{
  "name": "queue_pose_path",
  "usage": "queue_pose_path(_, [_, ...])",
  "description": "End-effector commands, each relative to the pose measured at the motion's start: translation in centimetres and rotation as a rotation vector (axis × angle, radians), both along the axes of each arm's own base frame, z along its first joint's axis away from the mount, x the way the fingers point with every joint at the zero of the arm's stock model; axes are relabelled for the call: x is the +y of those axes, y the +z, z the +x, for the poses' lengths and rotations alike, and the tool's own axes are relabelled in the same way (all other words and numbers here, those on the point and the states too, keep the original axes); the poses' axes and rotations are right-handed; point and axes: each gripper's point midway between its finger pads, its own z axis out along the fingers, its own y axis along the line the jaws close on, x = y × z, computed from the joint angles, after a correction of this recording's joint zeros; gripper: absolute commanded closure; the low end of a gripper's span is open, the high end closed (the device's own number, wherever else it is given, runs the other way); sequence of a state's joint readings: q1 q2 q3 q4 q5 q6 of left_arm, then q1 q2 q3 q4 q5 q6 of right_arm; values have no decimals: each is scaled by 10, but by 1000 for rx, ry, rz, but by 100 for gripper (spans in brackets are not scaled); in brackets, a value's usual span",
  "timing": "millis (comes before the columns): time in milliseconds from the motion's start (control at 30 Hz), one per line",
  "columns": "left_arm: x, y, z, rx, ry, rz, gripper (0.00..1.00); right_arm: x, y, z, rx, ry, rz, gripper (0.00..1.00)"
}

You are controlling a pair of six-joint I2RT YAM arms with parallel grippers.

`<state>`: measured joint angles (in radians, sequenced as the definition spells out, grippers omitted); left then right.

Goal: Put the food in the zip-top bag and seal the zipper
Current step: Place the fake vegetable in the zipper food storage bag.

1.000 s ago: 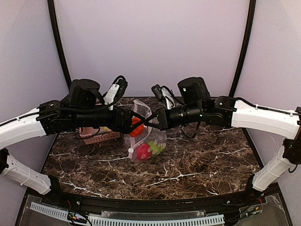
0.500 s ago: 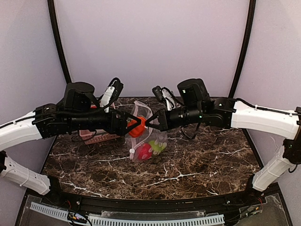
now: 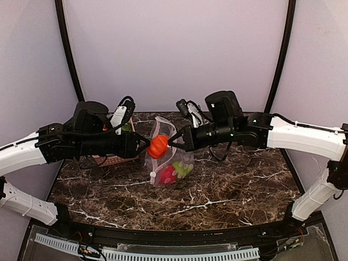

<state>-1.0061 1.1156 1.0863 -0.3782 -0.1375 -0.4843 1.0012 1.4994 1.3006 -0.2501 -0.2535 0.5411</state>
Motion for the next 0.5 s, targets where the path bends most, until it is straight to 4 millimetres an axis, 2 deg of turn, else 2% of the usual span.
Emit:
queue_pose_path(0, [-1,-19,4,32,14,44,56,-3,10,-1,-12,-4,29,100])
queue_pose_path(300, [-34,-28,17,35,-28,22,60,-1,9,-3,-12,9,31,100])
queue_pose_path(467, [-43,-36,22,41,-32,26,61,-3,8,-3,-14,6,29,100])
